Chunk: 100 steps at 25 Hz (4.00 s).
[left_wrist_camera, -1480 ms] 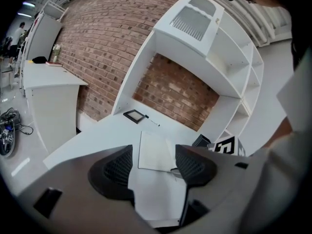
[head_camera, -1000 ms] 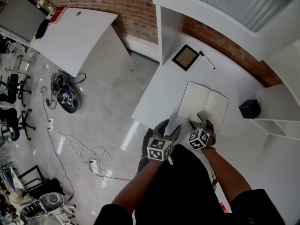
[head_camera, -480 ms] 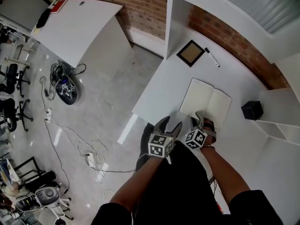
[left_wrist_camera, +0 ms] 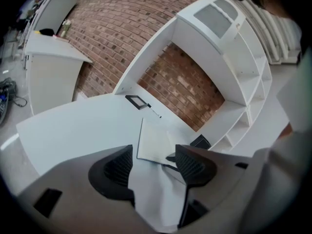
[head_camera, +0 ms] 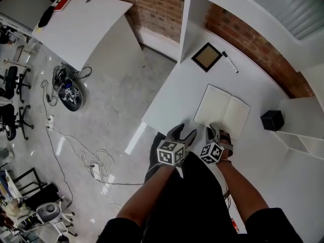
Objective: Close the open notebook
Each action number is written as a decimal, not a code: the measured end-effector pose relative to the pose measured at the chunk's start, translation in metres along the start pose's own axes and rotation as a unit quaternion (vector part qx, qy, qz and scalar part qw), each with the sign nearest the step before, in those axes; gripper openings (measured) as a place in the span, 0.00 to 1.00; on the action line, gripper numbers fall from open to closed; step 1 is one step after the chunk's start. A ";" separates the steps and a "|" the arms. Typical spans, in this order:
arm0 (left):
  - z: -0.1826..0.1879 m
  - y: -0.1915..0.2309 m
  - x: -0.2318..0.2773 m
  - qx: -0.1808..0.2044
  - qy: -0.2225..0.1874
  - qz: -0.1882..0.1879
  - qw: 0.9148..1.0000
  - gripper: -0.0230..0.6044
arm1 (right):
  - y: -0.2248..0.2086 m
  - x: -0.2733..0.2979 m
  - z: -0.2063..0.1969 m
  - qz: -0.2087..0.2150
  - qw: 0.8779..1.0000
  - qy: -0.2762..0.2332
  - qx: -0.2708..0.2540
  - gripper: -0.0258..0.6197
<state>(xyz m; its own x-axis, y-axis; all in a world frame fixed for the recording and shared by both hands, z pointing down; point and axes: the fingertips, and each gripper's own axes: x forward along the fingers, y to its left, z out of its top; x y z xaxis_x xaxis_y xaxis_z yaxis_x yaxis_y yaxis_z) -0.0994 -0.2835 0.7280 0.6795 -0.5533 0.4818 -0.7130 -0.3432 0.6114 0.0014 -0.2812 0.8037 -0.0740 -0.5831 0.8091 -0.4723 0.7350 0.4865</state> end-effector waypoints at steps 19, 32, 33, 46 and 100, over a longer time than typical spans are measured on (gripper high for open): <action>-0.018 0.012 0.070 -0.111 0.047 -0.038 0.992 0.44 | -0.010 -0.013 0.000 0.012 0.994 -0.031 0.101 0.14; -0.018 0.005 0.079 -0.193 0.056 -0.066 0.977 0.20 | -0.012 -0.017 -0.005 0.019 0.992 -0.044 0.117 0.14; -0.017 0.003 0.079 -0.192 0.056 -0.066 0.978 0.19 | -0.012 -0.017 -0.006 0.019 0.992 -0.044 0.119 0.14; -0.011 0.006 0.089 -0.159 0.053 -0.058 0.984 0.29 | -0.018 -0.023 -0.003 0.006 0.989 -0.048 0.142 0.12; -0.030 -0.195 0.103 0.058 0.114 -0.076 0.989 0.09 | -0.092 -0.193 -0.178 -0.089 0.839 -0.157 0.514 0.04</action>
<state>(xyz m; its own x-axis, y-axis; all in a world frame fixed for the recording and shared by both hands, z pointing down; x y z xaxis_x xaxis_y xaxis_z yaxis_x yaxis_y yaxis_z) 0.1149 -0.2509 0.6770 0.7923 -0.3073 0.5271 -0.6056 -0.5015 0.6179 0.2155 -0.1745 0.6621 -0.0722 -0.8328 0.5488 -0.9962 0.0329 -0.0810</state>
